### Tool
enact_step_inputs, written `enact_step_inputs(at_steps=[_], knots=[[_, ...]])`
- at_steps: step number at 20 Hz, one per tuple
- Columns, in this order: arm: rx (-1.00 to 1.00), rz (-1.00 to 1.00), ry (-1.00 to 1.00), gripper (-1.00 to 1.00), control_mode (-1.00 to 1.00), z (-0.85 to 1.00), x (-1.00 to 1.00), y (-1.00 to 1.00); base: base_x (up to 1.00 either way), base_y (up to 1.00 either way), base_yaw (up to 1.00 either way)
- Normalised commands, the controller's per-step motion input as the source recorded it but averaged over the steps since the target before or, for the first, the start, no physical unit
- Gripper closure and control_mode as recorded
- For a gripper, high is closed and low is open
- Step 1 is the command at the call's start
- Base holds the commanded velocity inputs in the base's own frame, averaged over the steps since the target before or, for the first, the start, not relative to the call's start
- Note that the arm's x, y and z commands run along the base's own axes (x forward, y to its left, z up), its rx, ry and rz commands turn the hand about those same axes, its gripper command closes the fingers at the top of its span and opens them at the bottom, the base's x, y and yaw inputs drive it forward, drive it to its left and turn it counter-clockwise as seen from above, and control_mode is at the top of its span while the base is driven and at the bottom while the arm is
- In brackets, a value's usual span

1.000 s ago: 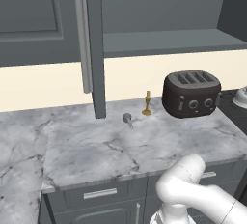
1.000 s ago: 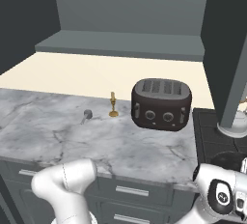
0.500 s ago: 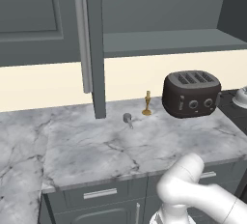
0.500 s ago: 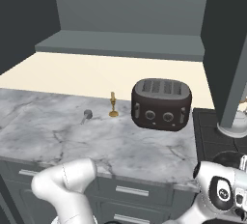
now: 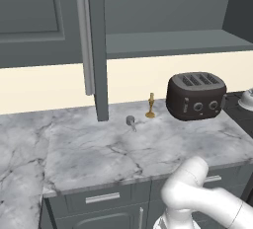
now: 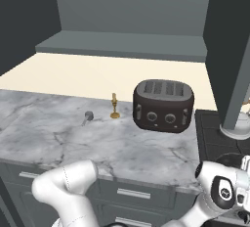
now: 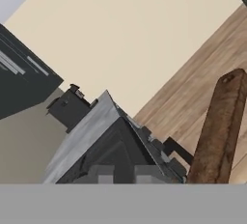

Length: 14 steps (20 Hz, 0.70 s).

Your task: Pick the pan from the cabinet and place it on the stove. Then turn on the stove burner for the pan.

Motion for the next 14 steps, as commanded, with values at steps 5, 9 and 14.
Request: enact_step_inputs(at_steps=[5,9,14], knots=[[0.00,0.00,0.00,-1.00,-1.00,0.00,-0.04,0.01,0.00,0.00,0.00],[0.00,0.00,-0.01,-1.00,-1.00,0.04,-0.22,0.10,0.00,0.00,0.00],[0.00,0.00,-0.04,-1.00,-1.00,0.10,-0.45,0.26,0.00,0.00,0.00]])
